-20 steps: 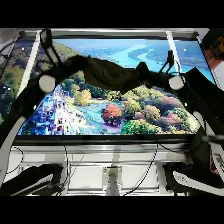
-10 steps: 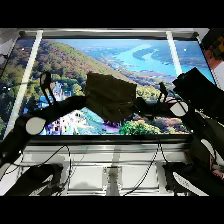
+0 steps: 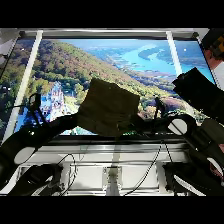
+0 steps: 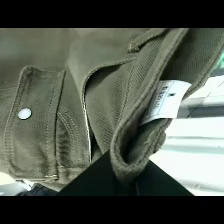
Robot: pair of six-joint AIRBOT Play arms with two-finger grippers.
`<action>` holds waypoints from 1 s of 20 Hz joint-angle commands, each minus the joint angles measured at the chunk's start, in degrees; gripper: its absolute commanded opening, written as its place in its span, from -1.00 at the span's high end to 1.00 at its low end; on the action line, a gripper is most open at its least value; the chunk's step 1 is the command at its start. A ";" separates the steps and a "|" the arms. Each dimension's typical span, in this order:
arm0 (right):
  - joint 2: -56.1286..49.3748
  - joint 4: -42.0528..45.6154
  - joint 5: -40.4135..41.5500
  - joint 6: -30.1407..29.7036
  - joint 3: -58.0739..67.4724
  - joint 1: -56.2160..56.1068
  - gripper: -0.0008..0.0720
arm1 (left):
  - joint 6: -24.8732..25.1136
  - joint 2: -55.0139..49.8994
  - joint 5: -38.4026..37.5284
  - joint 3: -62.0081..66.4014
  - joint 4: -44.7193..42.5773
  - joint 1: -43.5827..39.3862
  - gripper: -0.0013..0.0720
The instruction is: Fold the clothes and pants, and hang the long-sleeved shirts on hangers.
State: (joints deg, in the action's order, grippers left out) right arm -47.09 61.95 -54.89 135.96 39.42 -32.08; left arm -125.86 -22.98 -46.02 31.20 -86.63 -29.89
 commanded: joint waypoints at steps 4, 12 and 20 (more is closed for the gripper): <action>0.72 7.82 13.42 18.12 -0.61 -5.64 0.86 | -8.33 -2.69 14.16 0.09 -8.85 -4.26 0.87; -2.36 23.78 25.90 31.58 -0.55 5.22 0.86 | -8.35 -35.71 41.16 12.74 -9.35 1.68 0.87; -15.56 22.58 39.65 31.65 -0.37 13.11 0.86 | -9.22 -48.19 44.63 21.22 -8.74 4.63 0.87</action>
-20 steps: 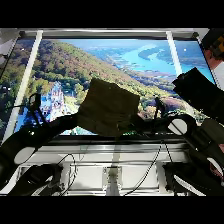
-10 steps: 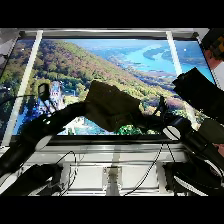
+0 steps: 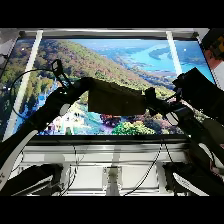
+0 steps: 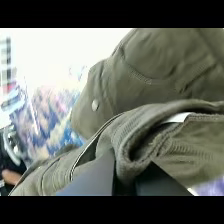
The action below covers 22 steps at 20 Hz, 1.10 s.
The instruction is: Fold the clothes and pants, and hang the long-sleeved shirts on hangers.
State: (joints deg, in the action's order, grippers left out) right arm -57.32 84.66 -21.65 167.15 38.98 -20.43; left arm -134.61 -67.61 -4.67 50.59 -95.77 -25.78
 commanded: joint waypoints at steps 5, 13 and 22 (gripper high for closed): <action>-13.66 -6.14 22.97 0.44 0.09 1.46 0.86 | -2.73 -7.85 6.97 1.90 0.44 0.59 0.87; -22.77 -7.85 23.47 0.15 9.86 1.46 0.86 | -4.70 -16.41 8.96 6.97 3.21 2.08 0.87; -32.63 -5.86 30.29 -4.11 16.92 4.28 -0.07 | -4.72 -24.39 20.70 11.02 3.23 7.91 -0.31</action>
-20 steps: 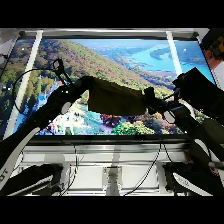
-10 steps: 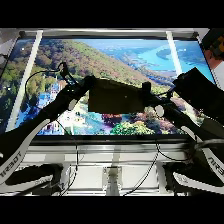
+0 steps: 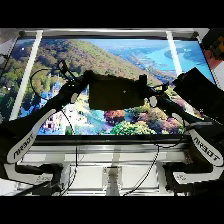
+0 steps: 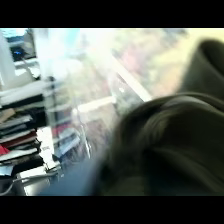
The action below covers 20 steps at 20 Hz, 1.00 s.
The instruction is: Fold the clothes and pants, and hang the long-sleeved shirts on hangers.
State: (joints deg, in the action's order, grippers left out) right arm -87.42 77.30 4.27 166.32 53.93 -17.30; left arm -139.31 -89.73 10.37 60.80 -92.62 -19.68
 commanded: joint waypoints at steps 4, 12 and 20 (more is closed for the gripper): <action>-2.71 2.69 2.99 -18.16 6.38 3.69 -0.08 | 0.17 -3.21 5.73 1.27 0.04 4.35 -0.44; -1.33 2.19 -33.62 -42.69 17.14 14.14 0.85 | 0.20 6.38 5.05 1.25 -6.62 6.14 0.80; -7.41 -47.78 -80.21 -97.04 22.38 34.05 0.60 | -0.92 22.25 -6.14 1.20 -6.60 3.61 -0.69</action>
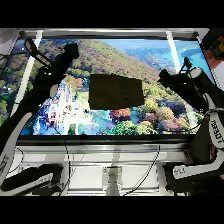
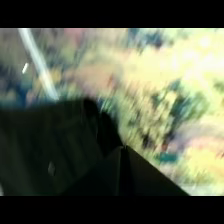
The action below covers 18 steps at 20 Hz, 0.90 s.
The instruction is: Fold the clothes and pants, and hang the long-sleeved shirts on hangers.
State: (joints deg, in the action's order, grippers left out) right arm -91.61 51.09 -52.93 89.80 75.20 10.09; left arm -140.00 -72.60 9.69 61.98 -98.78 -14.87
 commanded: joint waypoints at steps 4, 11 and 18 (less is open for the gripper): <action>-8.09 -19.43 -23.67 -20.81 1.18 6.75 -0.60 | -0.17 8.92 -6.64 0.02 -0.44 -4.92 -0.69; -16.22 -17.75 -24.28 -16.94 6.08 3.28 -0.84 | -0.17 9.38 -9.99 0.02 -0.44 -10.49 -0.69; -21.35 -16.26 -24.61 -14.14 9.31 1.18 -0.84 | -0.17 9.38 -11.06 0.02 -0.42 -11.45 -0.69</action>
State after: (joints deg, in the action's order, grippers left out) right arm -111.02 34.24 -76.97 74.35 83.53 11.99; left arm -140.20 -63.26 -0.93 61.98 -99.20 -25.98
